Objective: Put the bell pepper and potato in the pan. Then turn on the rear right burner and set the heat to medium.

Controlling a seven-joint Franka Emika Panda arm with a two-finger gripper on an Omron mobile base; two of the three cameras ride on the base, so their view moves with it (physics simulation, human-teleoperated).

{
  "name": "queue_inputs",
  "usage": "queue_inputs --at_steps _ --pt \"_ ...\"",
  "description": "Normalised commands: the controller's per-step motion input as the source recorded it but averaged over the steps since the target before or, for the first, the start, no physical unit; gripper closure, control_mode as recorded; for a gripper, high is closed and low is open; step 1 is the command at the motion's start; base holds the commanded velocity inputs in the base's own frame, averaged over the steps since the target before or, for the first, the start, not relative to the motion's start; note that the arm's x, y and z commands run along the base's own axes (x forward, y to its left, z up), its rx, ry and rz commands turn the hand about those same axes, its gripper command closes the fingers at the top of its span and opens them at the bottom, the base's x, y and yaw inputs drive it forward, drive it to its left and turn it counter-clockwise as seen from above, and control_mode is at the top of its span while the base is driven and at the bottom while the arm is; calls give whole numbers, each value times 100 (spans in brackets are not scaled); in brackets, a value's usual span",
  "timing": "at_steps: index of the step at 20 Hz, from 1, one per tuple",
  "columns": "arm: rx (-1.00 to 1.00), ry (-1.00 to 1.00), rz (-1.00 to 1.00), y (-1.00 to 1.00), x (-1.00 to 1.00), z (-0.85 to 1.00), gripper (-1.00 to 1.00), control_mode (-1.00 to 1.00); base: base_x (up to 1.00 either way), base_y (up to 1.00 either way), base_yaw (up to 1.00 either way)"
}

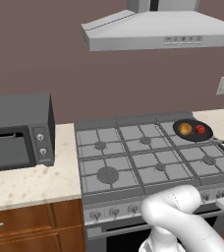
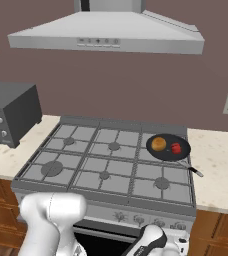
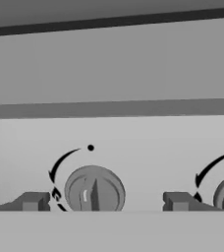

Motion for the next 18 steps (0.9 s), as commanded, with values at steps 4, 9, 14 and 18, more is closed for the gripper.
queue_inputs --at_steps 4,9,14,18 --pt "0 0 0 0 30 0 -100 -100 0 0 0" --pt "0 0 0 0 0 0 100 -100 0 0 0" --pt "0 0 0 0 0 0 100 -100 0 0 0" --pt "0 0 0 0 0 0 100 -100 0 0 0"
